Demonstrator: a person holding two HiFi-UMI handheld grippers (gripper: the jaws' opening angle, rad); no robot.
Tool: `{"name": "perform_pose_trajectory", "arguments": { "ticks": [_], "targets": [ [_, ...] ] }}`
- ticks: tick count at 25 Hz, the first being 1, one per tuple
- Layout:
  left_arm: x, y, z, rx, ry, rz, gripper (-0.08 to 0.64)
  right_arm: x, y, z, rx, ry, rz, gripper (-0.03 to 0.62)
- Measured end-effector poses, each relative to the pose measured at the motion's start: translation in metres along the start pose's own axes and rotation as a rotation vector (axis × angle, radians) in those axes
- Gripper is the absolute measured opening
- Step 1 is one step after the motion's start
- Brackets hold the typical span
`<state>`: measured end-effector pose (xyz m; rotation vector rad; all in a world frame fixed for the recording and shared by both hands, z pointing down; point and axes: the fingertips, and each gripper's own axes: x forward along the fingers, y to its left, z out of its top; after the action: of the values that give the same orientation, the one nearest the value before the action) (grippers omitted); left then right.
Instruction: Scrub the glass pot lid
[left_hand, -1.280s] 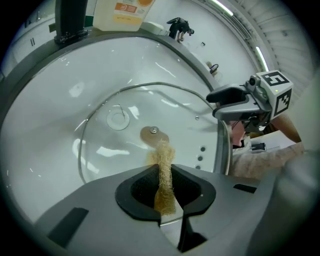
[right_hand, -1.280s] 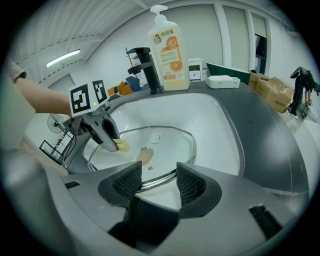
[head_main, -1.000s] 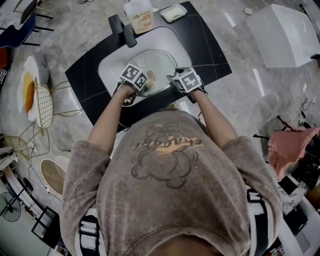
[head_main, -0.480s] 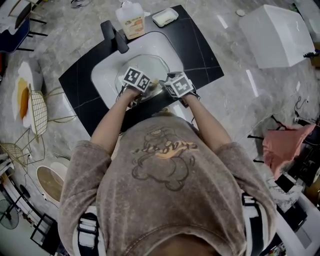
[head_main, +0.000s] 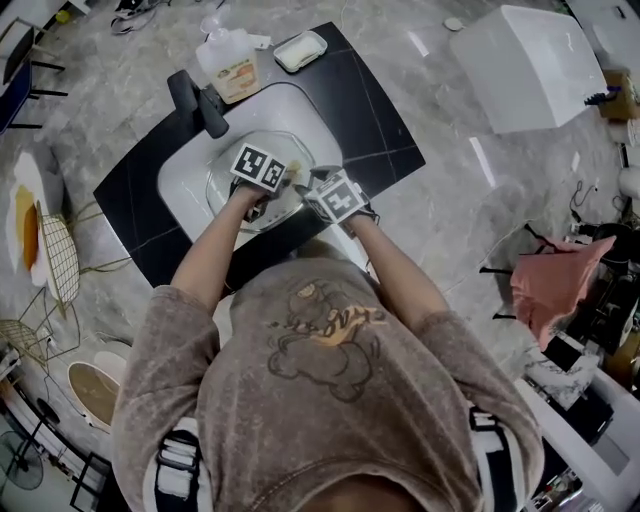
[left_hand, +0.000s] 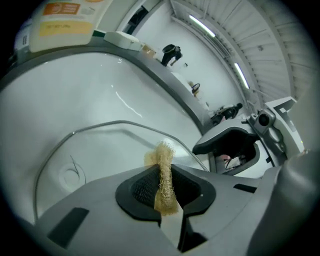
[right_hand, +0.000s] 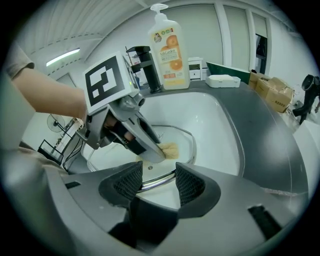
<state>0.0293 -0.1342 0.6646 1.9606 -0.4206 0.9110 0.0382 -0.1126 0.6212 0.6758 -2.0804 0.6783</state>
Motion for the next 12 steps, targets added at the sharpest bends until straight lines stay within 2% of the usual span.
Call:
{"name": "perform_pose_trajectory", "arguments": {
  "ticks": [2, 7, 12],
  "targets": [
    [0.005, 0.008, 0.010, 0.033, -0.007, 0.019, 0.064, 0.000, 0.000, 0.001, 0.005, 0.000, 0.005, 0.210],
    [0.011, 0.032, 0.030, 0.035, -0.054, 0.064, 0.064, 0.001, 0.000, 0.000, 0.006, 0.002, 0.010, 0.210],
    [0.010, 0.058, 0.038, 0.091, -0.091, 0.132, 0.064, 0.002, -0.003, 0.000, 0.002, 0.006, 0.011, 0.210]
  ]
}}
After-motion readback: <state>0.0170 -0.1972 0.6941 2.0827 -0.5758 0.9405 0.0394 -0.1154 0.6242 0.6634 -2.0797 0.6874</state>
